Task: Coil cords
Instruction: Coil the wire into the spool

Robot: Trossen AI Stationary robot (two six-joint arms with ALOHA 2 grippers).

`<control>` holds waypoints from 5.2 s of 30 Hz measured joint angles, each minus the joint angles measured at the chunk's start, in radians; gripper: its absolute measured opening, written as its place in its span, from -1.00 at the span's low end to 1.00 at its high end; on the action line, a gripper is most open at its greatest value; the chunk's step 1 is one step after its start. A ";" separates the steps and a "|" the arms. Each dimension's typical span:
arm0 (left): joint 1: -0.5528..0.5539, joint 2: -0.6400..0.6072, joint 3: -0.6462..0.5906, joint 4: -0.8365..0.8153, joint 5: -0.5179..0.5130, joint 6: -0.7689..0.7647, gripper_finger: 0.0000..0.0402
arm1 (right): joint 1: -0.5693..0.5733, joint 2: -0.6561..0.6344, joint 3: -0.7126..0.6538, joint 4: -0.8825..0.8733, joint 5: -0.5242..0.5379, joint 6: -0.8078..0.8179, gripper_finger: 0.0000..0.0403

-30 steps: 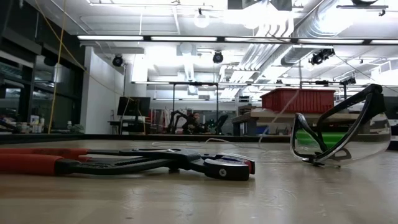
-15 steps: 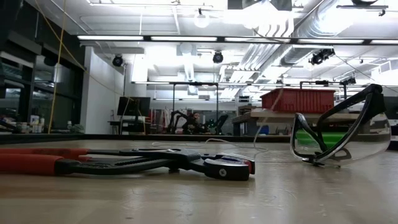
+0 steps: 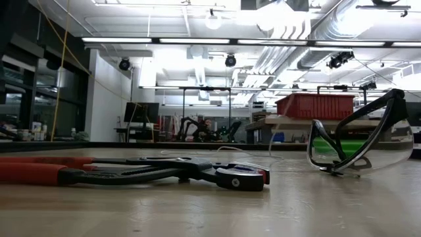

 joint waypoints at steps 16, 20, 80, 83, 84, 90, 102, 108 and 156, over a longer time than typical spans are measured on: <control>0.055 0.000 0.000 0.037 -0.252 0.223 -1.00 | 0.003 0.007 0.000 -0.013 -0.002 0.030 -1.00; 0.080 0.000 0.000 0.036 -0.303 0.251 -1.00 | 0.015 0.007 0.000 -0.014 -0.002 0.024 -1.00; -0.025 0.043 0.000 -0.237 0.502 -0.194 -1.00 | -0.008 -0.071 0.000 -0.111 -0.094 0.094 -1.00; -0.031 0.084 -0.001 -0.049 0.455 -0.316 -1.00 | -0.008 -0.071 0.000 -0.106 -0.103 0.094 -1.00; -0.031 0.092 -0.001 -0.018 0.443 -0.328 -1.00 | -0.008 -0.071 0.000 -0.105 -0.111 0.092 -1.00; -0.034 0.100 0.000 0.041 0.344 -0.268 -1.00 | -0.009 -0.066 0.001 -0.109 -0.162 0.112 -1.00; -0.034 0.098 0.000 0.188 0.179 -0.159 -1.00 | -0.063 -0.061 0.001 0.015 -0.217 0.180 -1.00; -0.019 0.094 0.047 0.242 0.020 -0.055 -1.00 | -0.082 -0.046 0.001 0.048 -0.218 0.192 -1.00; 0.270 -0.216 0.210 -1.024 -0.250 0.996 -1.00 | -0.046 -0.074 0.000 -0.101 -0.205 0.263 -1.00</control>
